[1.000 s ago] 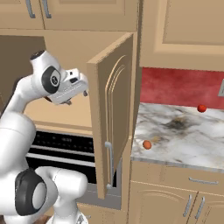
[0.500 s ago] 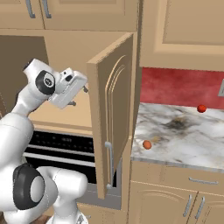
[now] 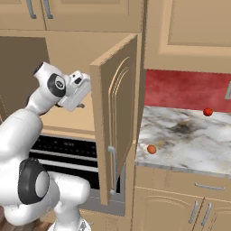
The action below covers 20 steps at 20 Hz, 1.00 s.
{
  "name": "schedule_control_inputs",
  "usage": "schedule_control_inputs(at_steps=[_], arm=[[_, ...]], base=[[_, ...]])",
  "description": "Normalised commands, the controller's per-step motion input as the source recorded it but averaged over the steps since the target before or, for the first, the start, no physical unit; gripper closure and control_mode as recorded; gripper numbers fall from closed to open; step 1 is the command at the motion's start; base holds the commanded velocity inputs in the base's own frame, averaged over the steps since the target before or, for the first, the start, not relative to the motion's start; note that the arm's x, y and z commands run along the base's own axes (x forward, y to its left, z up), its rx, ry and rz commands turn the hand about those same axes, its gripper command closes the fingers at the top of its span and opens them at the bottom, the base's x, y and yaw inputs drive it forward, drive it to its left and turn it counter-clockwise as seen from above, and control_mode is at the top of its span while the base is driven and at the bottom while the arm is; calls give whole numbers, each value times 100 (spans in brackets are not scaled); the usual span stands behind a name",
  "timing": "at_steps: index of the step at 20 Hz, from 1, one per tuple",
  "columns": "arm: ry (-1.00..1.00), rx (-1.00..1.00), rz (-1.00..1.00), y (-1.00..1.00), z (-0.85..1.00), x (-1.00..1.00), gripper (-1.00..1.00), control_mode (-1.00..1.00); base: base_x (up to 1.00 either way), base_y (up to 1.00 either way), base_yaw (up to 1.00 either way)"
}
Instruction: Pick both bowls and place them on the counter. Then place the lime in one bowl and place the egg in the other bowl.
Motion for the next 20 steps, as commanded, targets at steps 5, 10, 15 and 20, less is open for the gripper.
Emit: schedule_control_inputs(at_steps=[5,10,15,20], arm=[[-1,-4,3,-2,-18,25,-100,-100],[1,0,1,-4,-5,24,-100,-100],[7,0,0,-3,0,24,-100,-100],[10,0,0,-1,-14,24,-100,-100]], base=[[0,0,0],[0,0,0],[0,0,0],[0,0,0]])
